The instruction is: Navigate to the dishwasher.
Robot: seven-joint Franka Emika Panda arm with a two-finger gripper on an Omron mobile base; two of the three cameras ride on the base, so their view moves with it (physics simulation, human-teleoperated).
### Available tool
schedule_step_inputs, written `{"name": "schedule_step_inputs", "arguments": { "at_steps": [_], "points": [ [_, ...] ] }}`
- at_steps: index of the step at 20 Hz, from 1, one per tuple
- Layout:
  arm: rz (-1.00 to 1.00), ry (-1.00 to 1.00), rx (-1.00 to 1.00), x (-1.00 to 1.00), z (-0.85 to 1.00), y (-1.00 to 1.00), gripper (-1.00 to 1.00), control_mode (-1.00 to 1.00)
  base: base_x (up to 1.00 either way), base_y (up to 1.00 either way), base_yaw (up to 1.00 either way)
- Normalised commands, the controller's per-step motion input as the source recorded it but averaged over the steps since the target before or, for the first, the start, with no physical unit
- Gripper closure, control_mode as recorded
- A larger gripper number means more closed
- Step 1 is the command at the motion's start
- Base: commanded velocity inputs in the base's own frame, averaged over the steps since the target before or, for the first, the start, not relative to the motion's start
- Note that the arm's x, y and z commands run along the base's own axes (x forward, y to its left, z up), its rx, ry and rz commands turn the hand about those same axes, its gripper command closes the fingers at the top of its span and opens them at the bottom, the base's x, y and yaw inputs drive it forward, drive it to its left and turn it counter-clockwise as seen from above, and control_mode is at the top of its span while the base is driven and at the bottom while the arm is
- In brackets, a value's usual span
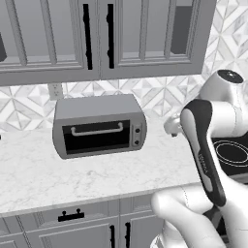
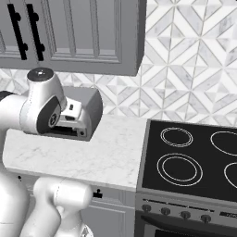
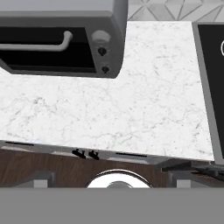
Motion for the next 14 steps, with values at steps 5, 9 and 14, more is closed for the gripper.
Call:
{"name": "schedule_step_inputs", "arguments": {
  "at_steps": [5, 9, 14],
  "points": [
    [0.00, 0.00, 0.00, -0.14, 0.00, 0.00, -1.00, -1.00, 0.00, 0.00, 0.00],
    [0.00, 0.00, 0.00, 0.00, 0.00, 0.00, -1.00, 1.00, -0.62, 0.00, 0.00],
    [0.00, 0.00, 0.00, 0.00, 0.00, 0.00, -1.00, 1.00, -1.00, 0.00, 0.00]
  ]
}}
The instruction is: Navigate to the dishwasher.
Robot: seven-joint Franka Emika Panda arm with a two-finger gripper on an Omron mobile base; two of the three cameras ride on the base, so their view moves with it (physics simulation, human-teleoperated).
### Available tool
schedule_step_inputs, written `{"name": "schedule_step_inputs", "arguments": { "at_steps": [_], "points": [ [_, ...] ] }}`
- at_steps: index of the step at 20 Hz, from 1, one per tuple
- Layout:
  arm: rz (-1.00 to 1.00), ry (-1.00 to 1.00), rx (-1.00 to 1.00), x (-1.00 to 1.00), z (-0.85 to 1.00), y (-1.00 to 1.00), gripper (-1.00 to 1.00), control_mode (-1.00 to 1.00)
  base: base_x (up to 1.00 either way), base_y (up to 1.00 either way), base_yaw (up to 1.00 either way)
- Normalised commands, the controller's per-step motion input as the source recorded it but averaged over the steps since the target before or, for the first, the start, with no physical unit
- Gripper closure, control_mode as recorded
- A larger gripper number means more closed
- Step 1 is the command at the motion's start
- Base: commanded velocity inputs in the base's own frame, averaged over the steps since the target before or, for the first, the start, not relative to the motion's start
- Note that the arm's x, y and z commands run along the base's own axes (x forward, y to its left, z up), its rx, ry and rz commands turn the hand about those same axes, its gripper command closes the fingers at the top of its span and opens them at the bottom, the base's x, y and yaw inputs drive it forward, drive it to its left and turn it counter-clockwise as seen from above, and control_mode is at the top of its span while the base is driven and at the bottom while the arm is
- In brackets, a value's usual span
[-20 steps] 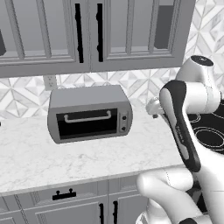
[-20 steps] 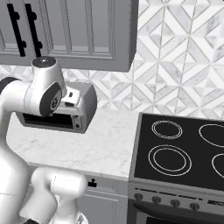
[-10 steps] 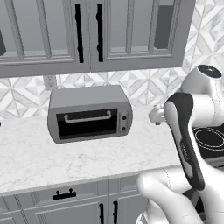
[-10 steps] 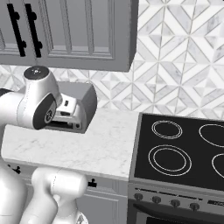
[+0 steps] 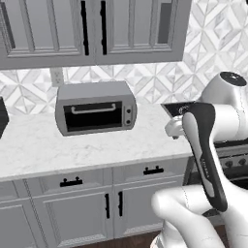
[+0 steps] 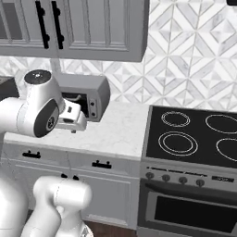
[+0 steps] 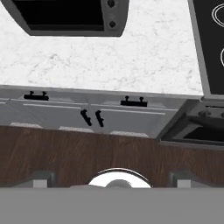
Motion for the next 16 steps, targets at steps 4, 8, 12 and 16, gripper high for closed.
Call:
{"name": "schedule_step_inputs", "arguments": {
  "at_steps": [4, 8, 12, 16],
  "points": [
    [0.00, 0.00, 0.00, 0.00, 0.00, 0.00, -1.00, 1.00, -0.70, 0.02, -0.01],
    [0.00, 0.00, 0.00, 0.00, 0.00, 0.00, -1.00, 1.00, 0.24, 0.06, -0.50],
    [0.00, 0.00, 0.00, 0.00, 0.00, 0.00, -1.00, 1.00, 0.21, 0.00, -0.87],
    [0.00, 0.00, 0.00, 0.00, 0.00, 0.00, -1.00, 1.00, 0.25, 0.00, -0.85]
  ]
}}
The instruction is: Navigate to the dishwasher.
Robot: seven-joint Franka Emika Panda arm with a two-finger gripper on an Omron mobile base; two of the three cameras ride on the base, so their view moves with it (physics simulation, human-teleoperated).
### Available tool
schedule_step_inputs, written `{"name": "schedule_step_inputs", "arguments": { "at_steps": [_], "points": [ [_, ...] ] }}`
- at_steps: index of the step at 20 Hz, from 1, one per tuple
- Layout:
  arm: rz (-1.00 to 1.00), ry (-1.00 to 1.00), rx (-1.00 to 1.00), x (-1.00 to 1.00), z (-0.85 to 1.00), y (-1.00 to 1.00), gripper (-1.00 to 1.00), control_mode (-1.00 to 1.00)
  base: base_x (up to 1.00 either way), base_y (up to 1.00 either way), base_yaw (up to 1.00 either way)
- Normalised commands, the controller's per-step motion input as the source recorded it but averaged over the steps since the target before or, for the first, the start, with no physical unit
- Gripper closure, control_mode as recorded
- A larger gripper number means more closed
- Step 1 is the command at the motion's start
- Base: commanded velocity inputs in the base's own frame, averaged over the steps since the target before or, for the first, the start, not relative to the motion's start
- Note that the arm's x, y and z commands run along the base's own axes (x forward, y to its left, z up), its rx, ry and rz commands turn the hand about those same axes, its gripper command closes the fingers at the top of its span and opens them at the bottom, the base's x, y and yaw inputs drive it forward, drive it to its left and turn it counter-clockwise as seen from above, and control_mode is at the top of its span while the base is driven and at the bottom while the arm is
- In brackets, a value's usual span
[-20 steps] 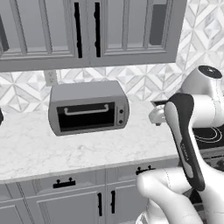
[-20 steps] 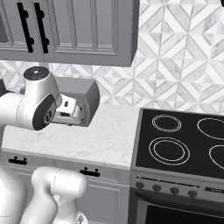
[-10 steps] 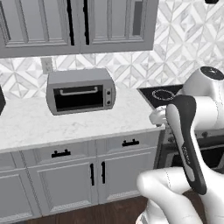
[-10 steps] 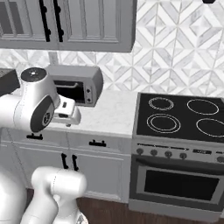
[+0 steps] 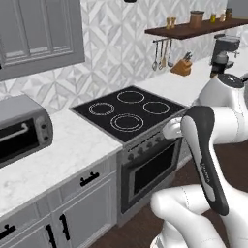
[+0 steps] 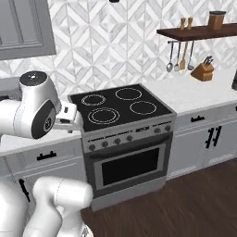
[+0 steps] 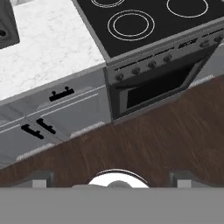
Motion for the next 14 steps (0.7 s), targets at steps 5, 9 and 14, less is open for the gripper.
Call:
{"name": "schedule_step_inputs", "arguments": {
  "at_steps": [5, 9, 14],
  "points": [
    [0.00, 0.00, 0.00, 0.00, 0.00, 0.00, -1.00, 1.00, 0.38, 0.00, -0.80],
    [0.00, 0.00, 0.00, 0.00, 0.00, 0.00, -1.00, 1.00, 0.44, 0.00, -0.79],
    [0.00, 0.00, 0.00, 0.00, 0.00, 0.00, -1.00, 1.00, 0.58, 0.00, -0.74]
  ]
}}
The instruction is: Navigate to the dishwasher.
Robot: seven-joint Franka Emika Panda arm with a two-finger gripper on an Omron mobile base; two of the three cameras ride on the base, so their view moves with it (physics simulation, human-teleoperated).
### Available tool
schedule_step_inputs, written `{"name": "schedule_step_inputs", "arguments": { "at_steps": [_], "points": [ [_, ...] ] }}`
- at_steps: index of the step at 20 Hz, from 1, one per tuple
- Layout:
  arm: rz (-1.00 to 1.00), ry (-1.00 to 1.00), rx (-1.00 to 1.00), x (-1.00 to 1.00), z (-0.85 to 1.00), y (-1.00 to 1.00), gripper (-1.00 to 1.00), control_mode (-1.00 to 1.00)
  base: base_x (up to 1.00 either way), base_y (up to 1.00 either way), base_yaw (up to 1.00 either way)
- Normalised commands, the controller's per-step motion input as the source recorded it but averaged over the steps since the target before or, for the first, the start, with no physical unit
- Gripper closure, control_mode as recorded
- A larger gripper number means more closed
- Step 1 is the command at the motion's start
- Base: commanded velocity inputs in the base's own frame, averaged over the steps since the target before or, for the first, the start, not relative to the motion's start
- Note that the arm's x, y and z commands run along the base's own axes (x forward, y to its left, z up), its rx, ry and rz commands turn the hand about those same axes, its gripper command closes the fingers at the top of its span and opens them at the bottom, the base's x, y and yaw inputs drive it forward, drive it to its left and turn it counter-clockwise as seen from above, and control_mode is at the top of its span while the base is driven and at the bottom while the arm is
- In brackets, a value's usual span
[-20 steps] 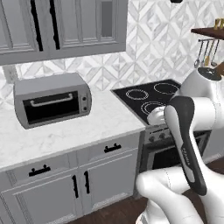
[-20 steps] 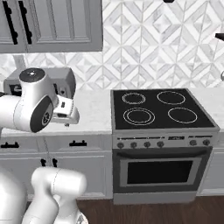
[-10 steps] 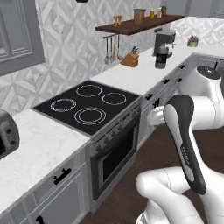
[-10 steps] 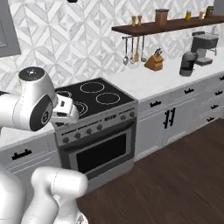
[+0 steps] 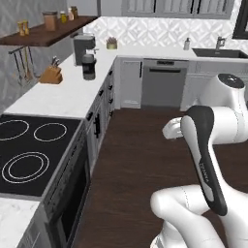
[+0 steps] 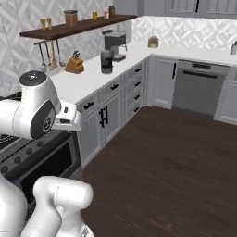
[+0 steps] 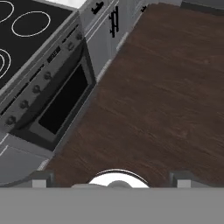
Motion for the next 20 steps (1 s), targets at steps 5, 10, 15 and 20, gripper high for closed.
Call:
{"name": "schedule_step_inputs", "arguments": {
  "at_steps": [5, 10, 15, 20],
  "points": [
    [0.00, 0.00, 0.00, 0.00, 0.00, 0.00, -1.00, 1.00, 0.87, 0.01, -0.55],
    [0.00, 0.00, 0.00, 0.00, 0.00, 0.00, -1.00, 1.00, 1.00, 0.00, -0.17],
    [0.00, 0.00, 0.00, 0.00, 0.00, 0.00, -1.00, 1.00, 1.00, 0.00, -0.19],
    [0.00, 0.00, 0.00, 0.00, 0.00, 0.00, -1.00, 1.00, 1.00, -0.02, -0.23]
  ]
}}
